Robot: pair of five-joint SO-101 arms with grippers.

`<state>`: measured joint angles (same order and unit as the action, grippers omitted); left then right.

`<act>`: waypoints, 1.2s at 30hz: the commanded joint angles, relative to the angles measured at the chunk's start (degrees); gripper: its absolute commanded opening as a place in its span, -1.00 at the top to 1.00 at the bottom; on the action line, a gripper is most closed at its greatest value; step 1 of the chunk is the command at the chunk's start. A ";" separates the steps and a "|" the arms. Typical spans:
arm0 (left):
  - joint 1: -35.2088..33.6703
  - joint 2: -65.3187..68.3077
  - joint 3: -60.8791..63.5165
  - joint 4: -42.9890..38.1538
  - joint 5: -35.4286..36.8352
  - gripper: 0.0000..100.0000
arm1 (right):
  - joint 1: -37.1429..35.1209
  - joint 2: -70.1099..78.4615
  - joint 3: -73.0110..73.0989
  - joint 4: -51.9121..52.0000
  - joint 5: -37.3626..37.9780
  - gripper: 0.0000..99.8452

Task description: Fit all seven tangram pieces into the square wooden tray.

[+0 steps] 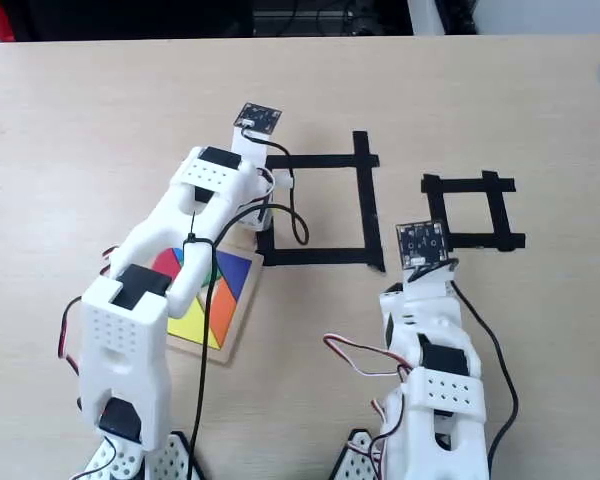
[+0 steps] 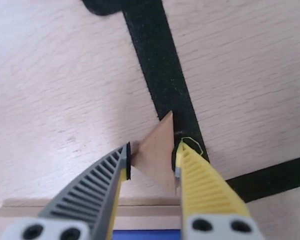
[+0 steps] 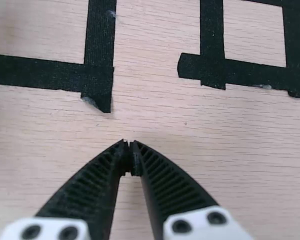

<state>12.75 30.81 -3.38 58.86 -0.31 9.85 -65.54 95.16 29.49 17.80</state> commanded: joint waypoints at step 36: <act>-0.84 -37.01 18.24 18.29 -7.30 0.91 | -0.62 -0.66 -0.48 -0.70 -0.18 0.98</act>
<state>12.66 3.47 5.32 78.37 -3.56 9.85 -65.54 95.16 29.49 17.80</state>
